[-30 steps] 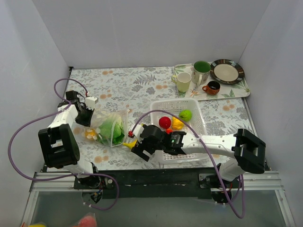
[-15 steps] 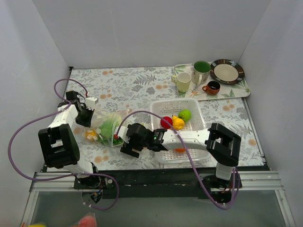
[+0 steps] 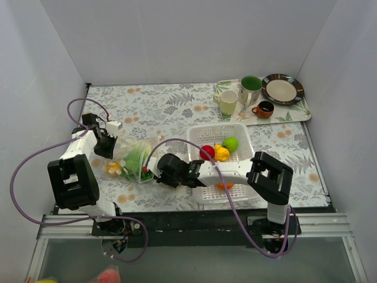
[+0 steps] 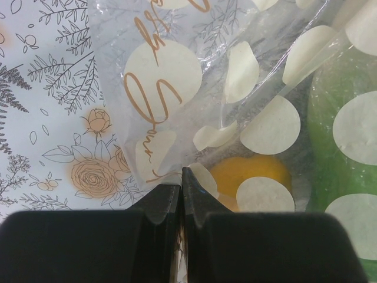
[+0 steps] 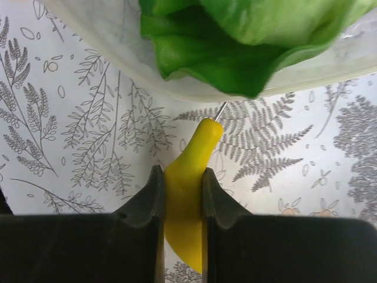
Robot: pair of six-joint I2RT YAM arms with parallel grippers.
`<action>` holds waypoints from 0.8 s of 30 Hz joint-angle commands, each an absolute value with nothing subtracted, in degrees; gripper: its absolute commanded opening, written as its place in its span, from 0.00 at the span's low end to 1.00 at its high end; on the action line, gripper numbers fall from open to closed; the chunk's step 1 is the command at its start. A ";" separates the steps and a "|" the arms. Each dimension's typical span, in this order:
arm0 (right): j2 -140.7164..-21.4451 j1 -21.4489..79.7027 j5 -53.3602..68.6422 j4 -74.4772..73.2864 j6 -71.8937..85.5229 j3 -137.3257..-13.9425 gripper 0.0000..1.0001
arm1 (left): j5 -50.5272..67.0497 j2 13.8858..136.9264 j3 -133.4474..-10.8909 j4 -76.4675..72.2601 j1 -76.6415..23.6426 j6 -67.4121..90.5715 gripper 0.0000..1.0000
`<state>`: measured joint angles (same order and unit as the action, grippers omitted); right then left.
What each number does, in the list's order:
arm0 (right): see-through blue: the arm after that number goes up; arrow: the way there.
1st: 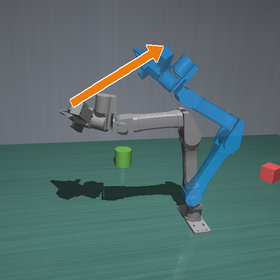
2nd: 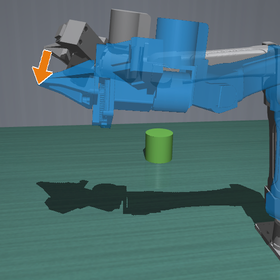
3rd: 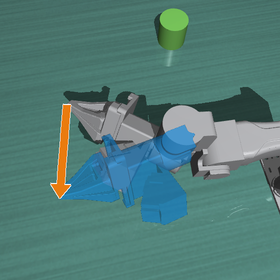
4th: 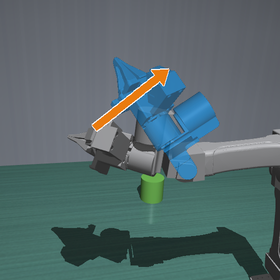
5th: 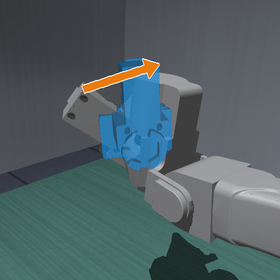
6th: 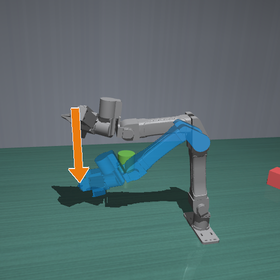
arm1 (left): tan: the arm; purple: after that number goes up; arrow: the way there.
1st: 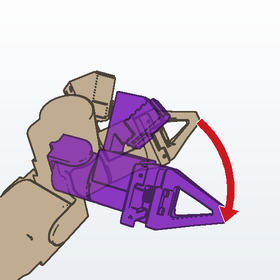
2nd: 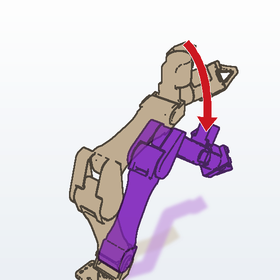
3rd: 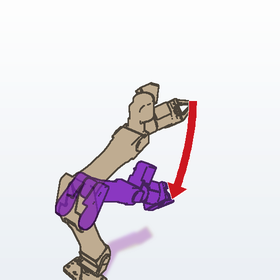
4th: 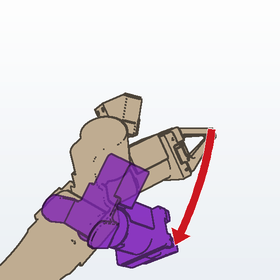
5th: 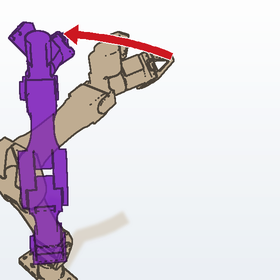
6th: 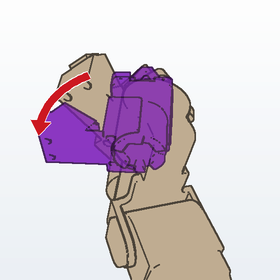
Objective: Open the zip-top bag and remove the fake food
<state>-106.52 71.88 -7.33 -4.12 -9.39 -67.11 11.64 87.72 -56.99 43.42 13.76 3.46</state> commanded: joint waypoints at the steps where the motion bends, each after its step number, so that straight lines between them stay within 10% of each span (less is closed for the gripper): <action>1: -100.47 70.93 -8.52 -0.53 -10.37 -70.74 0.01 | 12.83 87.01 -58.10 44.21 13.62 4.13 0.00; 11: -89.58 68.47 -10.82 -1.58 -10.73 -77.70 0.01 | 13.01 86.75 -58.27 44.47 12.83 4.83 0.00; 22: -71.02 56.87 -28.38 -0.53 -0.44 -53.55 0.01 | 13.80 87.28 -58.36 44.47 11.78 5.27 0.00; 24: -70.75 55.90 -27.42 -1.58 -0.44 -52.74 0.15 | 13.45 87.45 -58.27 44.21 11.60 5.45 0.00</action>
<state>-71.61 57.54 -22.48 -0.27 -3.70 -56.47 12.25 87.72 -57.04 43.75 12.29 4.95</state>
